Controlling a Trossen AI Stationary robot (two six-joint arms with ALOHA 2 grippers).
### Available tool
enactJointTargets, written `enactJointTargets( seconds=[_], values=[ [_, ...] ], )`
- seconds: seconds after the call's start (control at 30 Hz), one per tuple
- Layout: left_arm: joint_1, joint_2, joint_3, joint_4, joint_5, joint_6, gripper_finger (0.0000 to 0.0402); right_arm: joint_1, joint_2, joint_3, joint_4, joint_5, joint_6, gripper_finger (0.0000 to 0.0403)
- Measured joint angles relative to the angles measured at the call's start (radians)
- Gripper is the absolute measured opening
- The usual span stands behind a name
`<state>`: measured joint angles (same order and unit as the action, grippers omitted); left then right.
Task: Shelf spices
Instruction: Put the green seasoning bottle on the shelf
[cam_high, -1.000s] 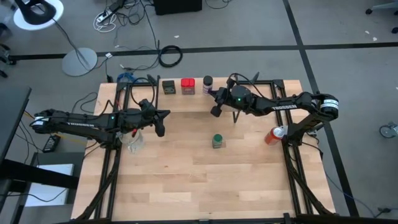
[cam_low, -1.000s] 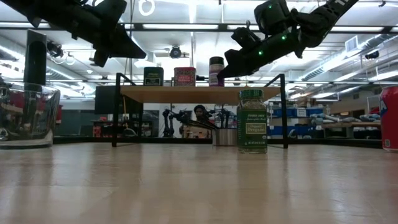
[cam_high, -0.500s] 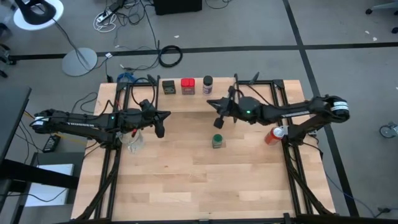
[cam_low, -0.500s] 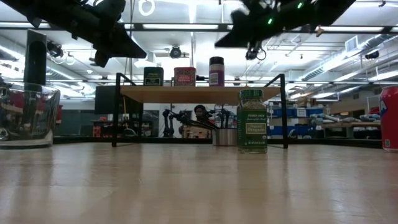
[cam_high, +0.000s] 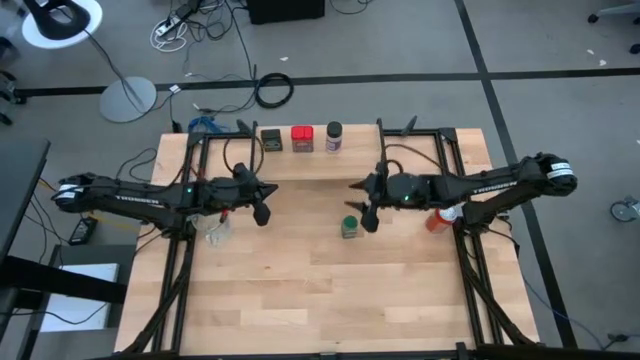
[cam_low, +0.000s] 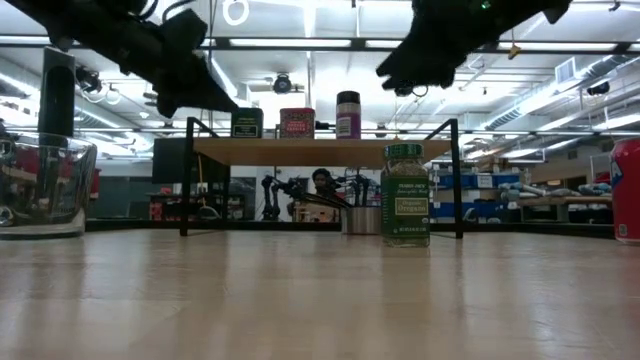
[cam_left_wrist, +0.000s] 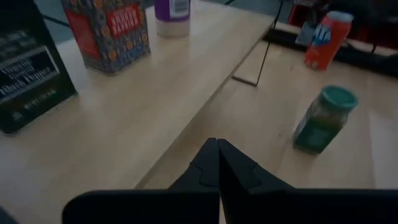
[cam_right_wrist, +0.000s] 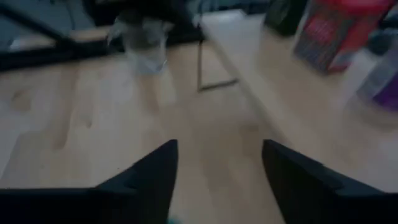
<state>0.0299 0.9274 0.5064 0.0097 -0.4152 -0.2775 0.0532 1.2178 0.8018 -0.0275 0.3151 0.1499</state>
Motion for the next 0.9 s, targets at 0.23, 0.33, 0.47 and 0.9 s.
enactJointTargets(
  seconds=[0.23,0.33,0.47,0.9],
  values=[
    [0.0,0.087,0.0,-0.002,0.041,-0.014,0.0,0.081,0.096,0.007,-0.056,0.038,0.037,0.0304],
    [0.0,0.115,0.0,0.026,0.067,-0.016,0.0,0.097,0.142,0.056,-0.179,0.055,0.06,0.0307],
    [0.0,0.129,0.0,0.065,0.097,-0.012,0.0,0.11,0.21,0.112,-0.273,0.055,0.069,0.0307],
    [0.0,0.129,0.0,0.076,0.116,-0.012,0.0,0.11,0.301,0.198,-0.4,-0.058,0.103,0.0307]
  ],
)
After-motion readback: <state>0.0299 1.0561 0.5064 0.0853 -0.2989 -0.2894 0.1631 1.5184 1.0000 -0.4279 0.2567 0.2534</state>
